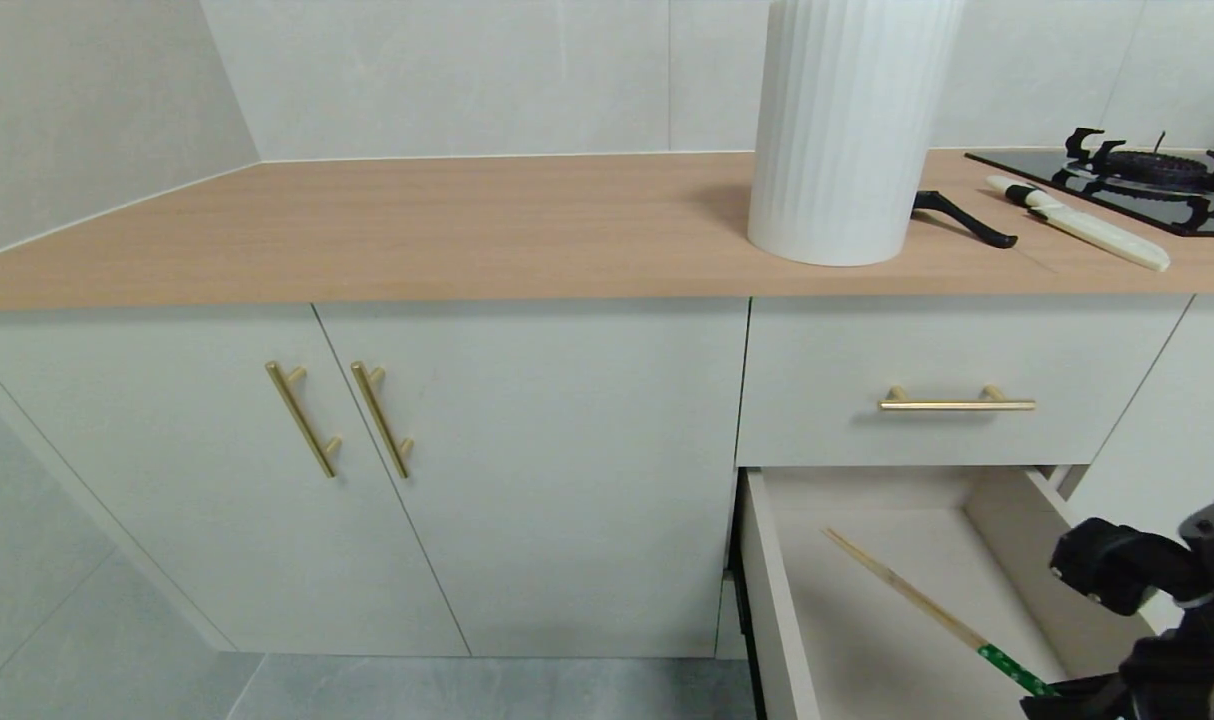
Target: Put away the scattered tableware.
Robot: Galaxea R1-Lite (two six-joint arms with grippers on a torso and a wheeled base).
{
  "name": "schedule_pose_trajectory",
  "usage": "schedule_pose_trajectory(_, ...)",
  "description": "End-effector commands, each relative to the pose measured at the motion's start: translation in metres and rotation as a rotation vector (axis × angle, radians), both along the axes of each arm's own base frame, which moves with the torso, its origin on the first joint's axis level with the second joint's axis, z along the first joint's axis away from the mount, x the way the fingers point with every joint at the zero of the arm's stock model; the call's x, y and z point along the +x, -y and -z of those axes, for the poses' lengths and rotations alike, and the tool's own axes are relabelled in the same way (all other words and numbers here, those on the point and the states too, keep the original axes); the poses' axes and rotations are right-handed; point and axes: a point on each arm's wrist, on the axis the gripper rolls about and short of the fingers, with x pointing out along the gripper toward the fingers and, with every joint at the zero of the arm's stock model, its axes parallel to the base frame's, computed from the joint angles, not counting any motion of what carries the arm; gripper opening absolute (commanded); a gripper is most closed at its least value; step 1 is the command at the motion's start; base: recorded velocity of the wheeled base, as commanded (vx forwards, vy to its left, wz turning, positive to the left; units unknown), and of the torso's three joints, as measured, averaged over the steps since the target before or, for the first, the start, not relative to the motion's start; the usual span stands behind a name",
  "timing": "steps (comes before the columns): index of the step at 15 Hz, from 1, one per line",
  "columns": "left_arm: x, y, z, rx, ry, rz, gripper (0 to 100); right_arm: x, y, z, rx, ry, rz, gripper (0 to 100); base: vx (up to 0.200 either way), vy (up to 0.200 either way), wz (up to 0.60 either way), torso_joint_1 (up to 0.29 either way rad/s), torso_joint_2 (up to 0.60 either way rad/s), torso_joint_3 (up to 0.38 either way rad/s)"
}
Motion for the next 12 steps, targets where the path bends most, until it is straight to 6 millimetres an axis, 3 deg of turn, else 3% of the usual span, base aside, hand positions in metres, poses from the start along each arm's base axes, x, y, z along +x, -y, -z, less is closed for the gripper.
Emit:
schedule_pose_trajectory(1,0.000,0.000,0.000,0.000,-0.001,-0.001,100,0.035,-0.020,0.031,0.001,-0.147,0.093,0,0.000,0.000,0.00,0.000,0.00,0.000)
schedule_pose_trajectory(5,0.000,0.000,0.000,0.000,-0.001,-0.001,100,0.083,-0.044,0.070,0.005,-0.259,0.256,0,0.000,0.000,0.00,0.000,0.00,0.000)
schedule_pose_trajectory(8,0.000,0.000,0.000,0.000,-0.001,-0.001,100,0.116,-0.050,0.091,0.013,-0.238,0.302,0,0.000,0.000,0.00,0.000,0.00,0.000)
schedule_pose_trajectory(10,0.000,0.000,0.000,0.000,-0.001,-0.001,100,0.138,-0.050,0.110,0.011,-0.175,0.421,0,0.000,0.000,0.00,0.000,0.00,0.000)
schedule_pose_trajectory(12,0.000,0.000,0.000,0.000,-0.001,-0.001,100,0.144,-0.052,0.129,-0.011,-0.171,0.448,0,0.000,0.000,0.00,0.000,0.00,0.000)
